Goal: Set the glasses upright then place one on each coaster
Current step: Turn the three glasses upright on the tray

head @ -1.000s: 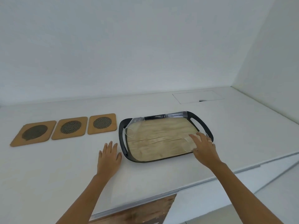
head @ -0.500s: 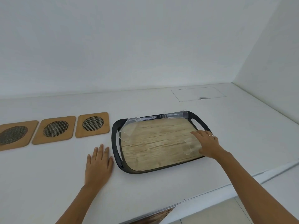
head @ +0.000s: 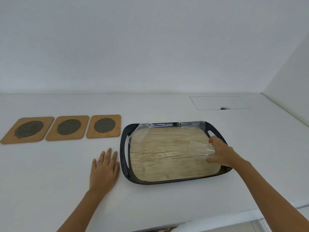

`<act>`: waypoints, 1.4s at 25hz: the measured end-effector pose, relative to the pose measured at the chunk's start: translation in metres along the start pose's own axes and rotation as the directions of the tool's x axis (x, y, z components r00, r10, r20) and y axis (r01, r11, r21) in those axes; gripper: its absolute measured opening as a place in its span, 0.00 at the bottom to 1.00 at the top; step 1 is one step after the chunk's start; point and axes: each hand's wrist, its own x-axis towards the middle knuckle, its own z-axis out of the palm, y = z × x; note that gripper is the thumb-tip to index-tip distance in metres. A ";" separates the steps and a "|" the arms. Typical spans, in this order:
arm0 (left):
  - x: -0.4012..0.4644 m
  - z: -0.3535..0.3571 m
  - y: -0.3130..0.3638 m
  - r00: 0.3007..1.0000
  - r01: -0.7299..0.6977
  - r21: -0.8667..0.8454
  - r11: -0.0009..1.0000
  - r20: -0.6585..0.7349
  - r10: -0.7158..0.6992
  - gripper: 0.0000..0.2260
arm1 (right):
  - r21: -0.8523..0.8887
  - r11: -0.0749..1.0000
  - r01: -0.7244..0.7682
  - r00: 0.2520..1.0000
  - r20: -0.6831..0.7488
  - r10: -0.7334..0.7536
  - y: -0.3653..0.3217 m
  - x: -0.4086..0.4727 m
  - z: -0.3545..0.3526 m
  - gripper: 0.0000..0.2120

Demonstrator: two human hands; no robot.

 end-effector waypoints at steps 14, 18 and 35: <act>-0.001 -0.001 -0.008 1.000 0.012 0.044 0.999 -0.008 -0.012 0.35 | -0.110 0.992 0.068 0.998 0.020 -0.066 -0.031 0.043 -0.059 0.34; 0.000 0.001 -0.009 1.000 0.022 0.054 0.998 -0.007 -0.022 0.31 | -0.083 0.996 0.025 1.000 0.011 -0.024 -0.037 0.045 -0.058 0.38; 0.000 -0.005 -0.004 0.993 0.105 -0.011 0.994 -0.046 -0.105 0.34 | -0.190 0.979 0.075 0.995 -0.057 -0.087 -0.090 0.087 -0.078 0.38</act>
